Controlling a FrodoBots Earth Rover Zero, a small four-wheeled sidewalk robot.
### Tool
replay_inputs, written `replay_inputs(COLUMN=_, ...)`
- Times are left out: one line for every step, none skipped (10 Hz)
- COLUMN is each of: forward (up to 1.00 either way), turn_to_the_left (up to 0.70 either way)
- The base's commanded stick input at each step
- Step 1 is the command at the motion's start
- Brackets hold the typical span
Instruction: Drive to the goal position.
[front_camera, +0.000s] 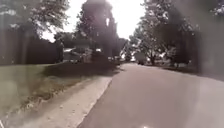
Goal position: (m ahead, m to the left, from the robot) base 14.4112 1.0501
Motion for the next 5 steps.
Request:
replay_inputs(forward=1.0, turn_to_the_left=-0.4)
replay_inputs(forward=1.0, turn_to_the_left=-0.38)
replay_inputs(forward=1.0, turn_to_the_left=-0.09)
replay_inputs(forward=1.0, turn_to_the_left=0.0)
replay_inputs(forward=1.0, turn_to_the_left=0.0)
